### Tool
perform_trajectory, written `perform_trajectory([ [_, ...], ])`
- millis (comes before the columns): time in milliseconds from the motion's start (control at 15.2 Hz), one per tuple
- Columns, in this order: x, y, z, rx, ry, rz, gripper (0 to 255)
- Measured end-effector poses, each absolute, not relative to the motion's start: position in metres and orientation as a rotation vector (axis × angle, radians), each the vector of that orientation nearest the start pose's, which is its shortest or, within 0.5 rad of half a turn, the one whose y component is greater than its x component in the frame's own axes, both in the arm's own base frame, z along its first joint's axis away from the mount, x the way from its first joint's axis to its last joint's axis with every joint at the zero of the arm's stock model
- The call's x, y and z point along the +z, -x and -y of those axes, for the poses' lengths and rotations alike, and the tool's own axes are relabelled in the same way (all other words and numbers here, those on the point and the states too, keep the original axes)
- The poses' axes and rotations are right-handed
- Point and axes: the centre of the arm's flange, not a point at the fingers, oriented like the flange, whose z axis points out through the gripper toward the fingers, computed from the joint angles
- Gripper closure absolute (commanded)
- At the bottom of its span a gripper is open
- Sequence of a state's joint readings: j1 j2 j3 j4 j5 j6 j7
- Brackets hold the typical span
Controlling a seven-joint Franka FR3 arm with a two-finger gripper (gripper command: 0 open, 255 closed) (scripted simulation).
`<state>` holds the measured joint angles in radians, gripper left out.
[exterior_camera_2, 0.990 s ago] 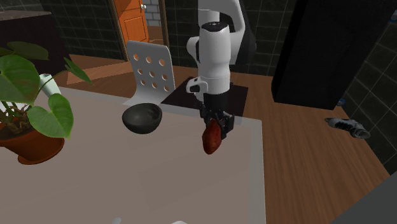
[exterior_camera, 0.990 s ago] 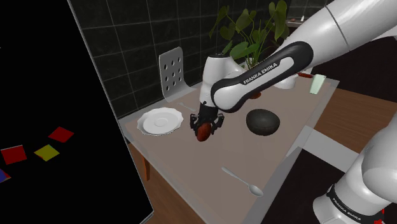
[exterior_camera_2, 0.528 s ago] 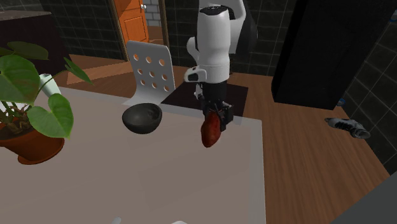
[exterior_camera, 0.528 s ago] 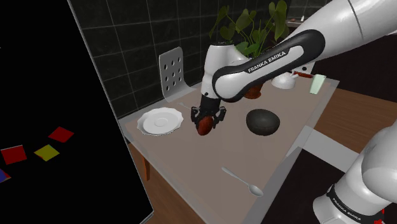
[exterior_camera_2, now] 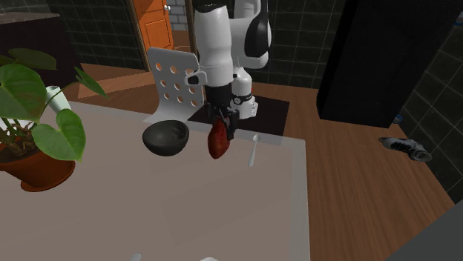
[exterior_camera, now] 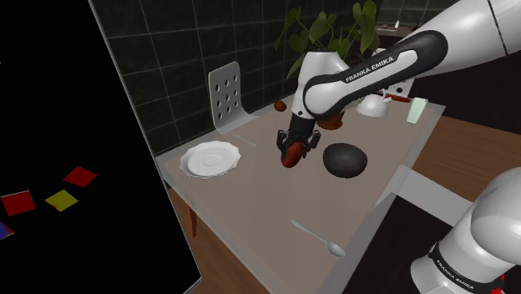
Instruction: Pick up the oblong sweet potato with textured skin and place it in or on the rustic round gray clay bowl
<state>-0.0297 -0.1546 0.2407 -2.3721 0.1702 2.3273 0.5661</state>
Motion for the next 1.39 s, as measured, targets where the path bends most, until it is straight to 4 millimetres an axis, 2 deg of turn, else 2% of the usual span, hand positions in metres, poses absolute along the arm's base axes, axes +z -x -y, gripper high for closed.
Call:
perform_trajectory([
  [264, 0.392, -0.463, -0.056, -0.096, 2.932, -0.697, 255],
  [1386, 0.402, -0.426, 0.165, -0.096, 2.931, -0.696, 255],
])
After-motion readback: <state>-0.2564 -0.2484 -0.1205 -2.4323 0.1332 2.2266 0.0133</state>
